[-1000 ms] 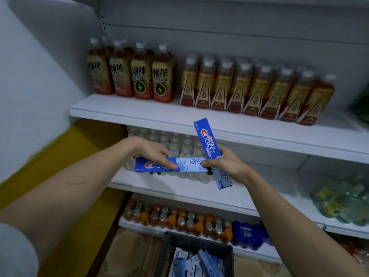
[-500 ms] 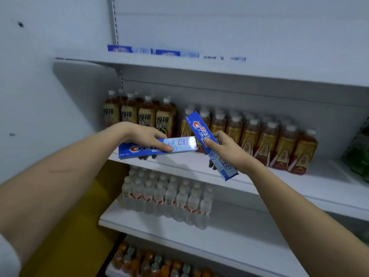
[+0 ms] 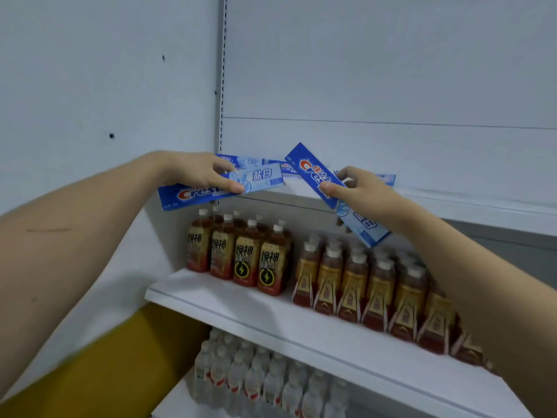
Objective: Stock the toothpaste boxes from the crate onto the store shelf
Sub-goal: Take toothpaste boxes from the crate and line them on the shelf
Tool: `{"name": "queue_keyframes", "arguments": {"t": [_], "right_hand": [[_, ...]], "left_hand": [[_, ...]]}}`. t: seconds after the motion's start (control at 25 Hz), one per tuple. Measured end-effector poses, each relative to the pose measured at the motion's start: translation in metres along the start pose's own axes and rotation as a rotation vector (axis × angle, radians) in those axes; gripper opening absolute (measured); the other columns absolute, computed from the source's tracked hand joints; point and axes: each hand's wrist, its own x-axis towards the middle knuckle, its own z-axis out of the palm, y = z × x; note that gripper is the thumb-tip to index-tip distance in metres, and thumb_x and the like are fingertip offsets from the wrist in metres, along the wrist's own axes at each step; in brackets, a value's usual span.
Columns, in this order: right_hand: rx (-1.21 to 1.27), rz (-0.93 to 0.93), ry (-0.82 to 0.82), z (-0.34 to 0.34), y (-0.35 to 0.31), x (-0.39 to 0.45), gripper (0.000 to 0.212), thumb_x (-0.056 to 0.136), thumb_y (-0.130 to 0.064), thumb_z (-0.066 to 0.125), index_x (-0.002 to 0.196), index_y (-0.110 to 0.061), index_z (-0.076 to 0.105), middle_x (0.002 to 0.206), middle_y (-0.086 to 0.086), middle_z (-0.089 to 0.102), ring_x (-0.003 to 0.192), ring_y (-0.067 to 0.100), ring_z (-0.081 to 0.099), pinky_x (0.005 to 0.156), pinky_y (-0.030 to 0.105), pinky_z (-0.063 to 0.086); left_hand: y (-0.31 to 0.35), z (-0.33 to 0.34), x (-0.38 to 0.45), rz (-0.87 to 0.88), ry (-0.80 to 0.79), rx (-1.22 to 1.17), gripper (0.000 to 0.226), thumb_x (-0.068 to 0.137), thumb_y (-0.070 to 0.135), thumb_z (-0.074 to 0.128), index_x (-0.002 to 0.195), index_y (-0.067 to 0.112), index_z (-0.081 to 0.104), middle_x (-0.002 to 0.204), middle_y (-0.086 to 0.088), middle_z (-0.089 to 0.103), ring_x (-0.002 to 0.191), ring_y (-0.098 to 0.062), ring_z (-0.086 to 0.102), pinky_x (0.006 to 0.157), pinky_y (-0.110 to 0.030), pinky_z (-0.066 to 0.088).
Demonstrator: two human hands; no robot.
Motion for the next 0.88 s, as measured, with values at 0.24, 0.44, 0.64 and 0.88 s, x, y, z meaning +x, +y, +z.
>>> {"name": "queue_keyframes", "arguments": {"t": [0.24,0.44,0.64,0.88], "right_hand": [[-0.103,0.01,0.04,-0.012,-0.035,0.079,0.046,0.088,-0.044,0.068,0.117,-0.013,0.049,0.097,0.012,0.071,0.063,0.03,0.071,0.052,0.038,0.059],[-0.327,0.058,0.053,0.005,-0.033,0.164,0.043,0.085,-0.046,0.071,0.114,-0.02,0.052,0.096,0.008,0.071,0.069,0.032,0.073,0.064,0.044,0.062],[-0.705,0.117,-0.04,0.027,-0.02,0.246,0.041,0.084,-0.053,0.069,0.114,-0.028,0.055,0.1,0.001,0.069,0.073,0.017,0.068,0.068,0.031,0.055],[-0.683,0.269,-0.151,0.043,0.003,0.322,0.045,0.08,-0.044,0.076,0.116,-0.025,0.057,0.106,0.004,0.069,0.084,0.023,0.072,0.072,0.037,0.061]], "left_hand": [[-0.025,-0.056,0.052,0.036,0.155,-0.003,0.051,0.075,0.058,0.066,0.123,0.046,0.052,0.114,0.002,0.066,0.092,-0.025,0.07,0.081,-0.037,0.055],[-0.075,-0.077,0.134,0.118,0.147,0.093,0.051,0.085,0.047,0.069,0.132,0.038,0.053,0.115,-0.001,0.064,0.092,-0.023,0.067,0.085,-0.037,0.052],[-0.121,-0.092,0.21,0.132,0.105,0.158,0.052,0.084,0.05,0.069,0.131,0.04,0.051,0.114,0.003,0.061,0.094,-0.023,0.065,0.078,-0.034,0.053],[-0.148,-0.104,0.292,0.155,-0.013,0.323,0.046,0.083,0.05,0.071,0.126,0.042,0.054,0.1,0.01,0.063,0.091,-0.019,0.068,0.084,-0.038,0.057]]}}
